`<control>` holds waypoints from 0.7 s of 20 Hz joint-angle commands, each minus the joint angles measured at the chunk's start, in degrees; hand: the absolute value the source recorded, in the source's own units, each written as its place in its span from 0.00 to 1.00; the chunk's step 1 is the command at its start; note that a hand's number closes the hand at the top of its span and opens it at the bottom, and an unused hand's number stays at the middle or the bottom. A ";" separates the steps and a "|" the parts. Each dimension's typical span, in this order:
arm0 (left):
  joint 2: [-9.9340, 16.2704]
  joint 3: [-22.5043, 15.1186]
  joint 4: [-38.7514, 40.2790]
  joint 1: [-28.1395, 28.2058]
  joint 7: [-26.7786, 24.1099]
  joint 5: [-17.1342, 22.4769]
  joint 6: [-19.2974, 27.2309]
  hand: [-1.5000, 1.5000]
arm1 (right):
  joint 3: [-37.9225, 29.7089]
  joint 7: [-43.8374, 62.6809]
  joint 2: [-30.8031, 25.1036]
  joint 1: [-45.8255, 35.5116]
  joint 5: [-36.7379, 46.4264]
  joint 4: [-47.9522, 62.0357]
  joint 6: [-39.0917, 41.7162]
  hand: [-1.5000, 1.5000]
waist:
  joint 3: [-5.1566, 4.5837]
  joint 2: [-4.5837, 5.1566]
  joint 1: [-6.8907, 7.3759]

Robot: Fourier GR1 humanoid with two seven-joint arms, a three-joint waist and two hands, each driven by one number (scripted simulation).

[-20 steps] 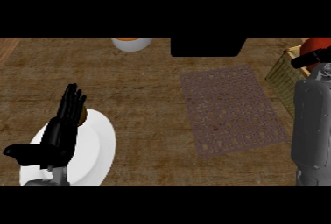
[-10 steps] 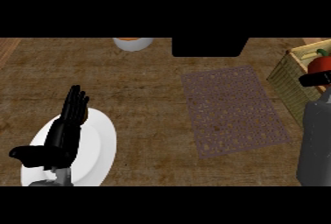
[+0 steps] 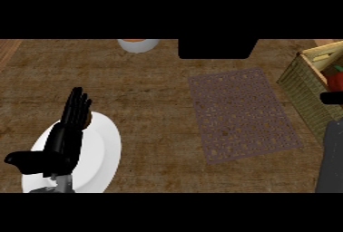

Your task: Pick the bell pepper from the placemat and place it in the basket

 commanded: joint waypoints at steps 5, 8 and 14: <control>-0.28 1.88 1.90 0.06 -2.18 -0.80 -1.96 0.50 | -1.34 -1.09 -2.88 3.64 -6.18 -3.03 -3.53 0.00 | -0.01 -0.02 -0.11; -2.38 0.46 5.04 -2.32 -2.73 -2.38 -0.56 0.50 | -1.19 -3.69 -4.58 1.34 -4.63 1.03 -11.39 0.00 | 0.00 0.12 -0.07; -1.47 0.81 -0.45 -0.41 1.40 -1.75 -0.95 0.50 | 1.80 0.14 -6.08 -1.73 3.86 -1.48 -13.63 0.00 | -0.02 0.03 0.30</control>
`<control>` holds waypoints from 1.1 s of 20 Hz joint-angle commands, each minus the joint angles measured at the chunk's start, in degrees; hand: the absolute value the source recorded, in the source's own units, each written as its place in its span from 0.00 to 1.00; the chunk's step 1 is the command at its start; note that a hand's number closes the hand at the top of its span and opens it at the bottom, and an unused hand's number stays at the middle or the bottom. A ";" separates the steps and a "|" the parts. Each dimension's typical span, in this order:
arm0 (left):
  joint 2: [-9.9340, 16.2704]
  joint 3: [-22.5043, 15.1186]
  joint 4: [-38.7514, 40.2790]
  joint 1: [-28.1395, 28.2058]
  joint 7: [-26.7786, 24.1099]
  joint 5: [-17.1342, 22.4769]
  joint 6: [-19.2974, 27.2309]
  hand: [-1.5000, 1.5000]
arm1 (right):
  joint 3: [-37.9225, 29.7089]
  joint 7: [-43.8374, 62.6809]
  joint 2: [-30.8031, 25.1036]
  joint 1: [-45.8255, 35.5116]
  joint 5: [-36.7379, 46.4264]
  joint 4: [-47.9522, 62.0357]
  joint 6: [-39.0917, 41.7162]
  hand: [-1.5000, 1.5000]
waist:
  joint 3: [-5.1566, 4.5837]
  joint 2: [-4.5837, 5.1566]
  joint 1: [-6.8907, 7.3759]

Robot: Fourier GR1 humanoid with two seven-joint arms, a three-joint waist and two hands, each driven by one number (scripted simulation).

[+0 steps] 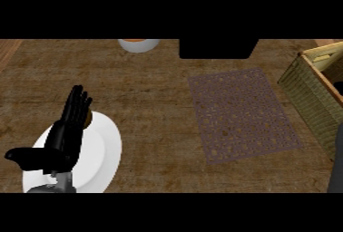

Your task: Pick the bell pepper from the placemat and place it in the basket

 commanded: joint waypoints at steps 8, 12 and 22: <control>-0.72 0.89 1.61 0.58 -2.06 -0.97 -0.99 0.50 | 1.33 7.75 -0.66 2.15 9.87 -16.84 6.62 0.00 | -0.03 -0.11 -0.41; -0.24 2.60 2.87 -0.51 -2.10 0.37 -1.70 0.50 | -0.59 8.42 1.54 4.19 9.17 -30.58 10.97 0.00 | -0.06 -0.25 -1.03; -1.48 1.14 1.77 1.27 -2.63 -1.63 -1.96 0.50 | -7.96 2.91 -0.21 9.28 -7.26 -50.45 21.14 0.00 | -0.01 -0.21 -0.84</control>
